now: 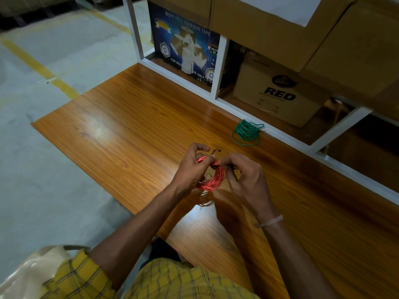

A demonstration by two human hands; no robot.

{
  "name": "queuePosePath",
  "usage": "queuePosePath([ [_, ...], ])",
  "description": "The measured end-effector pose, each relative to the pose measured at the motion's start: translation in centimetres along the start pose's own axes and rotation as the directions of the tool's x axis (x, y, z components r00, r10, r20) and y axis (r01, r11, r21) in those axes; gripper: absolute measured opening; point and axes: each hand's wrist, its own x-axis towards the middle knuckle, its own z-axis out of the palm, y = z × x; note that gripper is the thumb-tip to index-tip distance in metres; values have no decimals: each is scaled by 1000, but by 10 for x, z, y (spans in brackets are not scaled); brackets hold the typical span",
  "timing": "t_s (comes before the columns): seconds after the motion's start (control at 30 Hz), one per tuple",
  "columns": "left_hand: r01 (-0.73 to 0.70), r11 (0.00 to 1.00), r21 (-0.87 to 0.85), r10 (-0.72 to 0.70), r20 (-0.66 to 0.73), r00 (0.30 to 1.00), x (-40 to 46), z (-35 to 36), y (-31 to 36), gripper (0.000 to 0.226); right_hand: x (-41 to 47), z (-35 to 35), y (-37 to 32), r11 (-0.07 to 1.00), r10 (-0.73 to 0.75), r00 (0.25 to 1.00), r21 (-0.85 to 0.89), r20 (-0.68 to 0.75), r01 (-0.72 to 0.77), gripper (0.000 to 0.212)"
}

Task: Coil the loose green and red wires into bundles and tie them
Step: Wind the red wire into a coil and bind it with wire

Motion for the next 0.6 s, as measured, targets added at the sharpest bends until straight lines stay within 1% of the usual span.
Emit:
queuePosePath([
  [0.07, 25, 1000, -7, -26, -12, 1000, 1, -1, 0, 32, 1, 0, -1, 998, 53, 998, 31, -14, -53, 15],
  [0.13, 36, 999, -16, -37, -13, 999, 3, -2, -2, 29, 1, -2, -1, 985, 153, 988, 88, -27, -150, 17],
  [0.2, 21, 999, -34, -21, 8, 1000, 4, -4, -3, 22, 1, -5, -3, 930, 297, 955, 227, -3, -288, 24],
  [0.23, 14, 999, -38, -13, 19, 1000, 4, -4, -3, 19, 2, -7, -5, 871, 374, 927, 333, 27, -361, 31],
  [0.27, 8, 999, -44, -6, 29, 1000, 3, -4, -2, 17, 3, -7, -6, 788, 443, 894, 450, 61, -421, 40],
  [0.33, 13, 998, -67, -10, 44, 999, 2, -4, 0, 14, 6, -6, -7, 600, 555, 824, 633, 110, -489, 53],
  [0.37, 21, 997, -74, -18, 47, 999, 2, -3, 0, 14, 8, -5, -6, 523, 598, 792, 688, 125, -504, 55],
  [0.43, 31, 997, -73, -27, 53, 998, 1, -2, 1, 15, 11, -2, -2, 397, 650, 743, 762, 161, -512, 50],
  [0.5, 36, 996, -79, -31, 66, 997, 0, -1, 2, 14, 11, 0, 0, 303, 663, 723, 812, 197, -498, 42],
  [0.6, 27, 997, -77, -20, 92, 996, -3, 0, 4, 13, 12, -2, -2, 250, 641, 735, 845, 222, -473, 21],
])
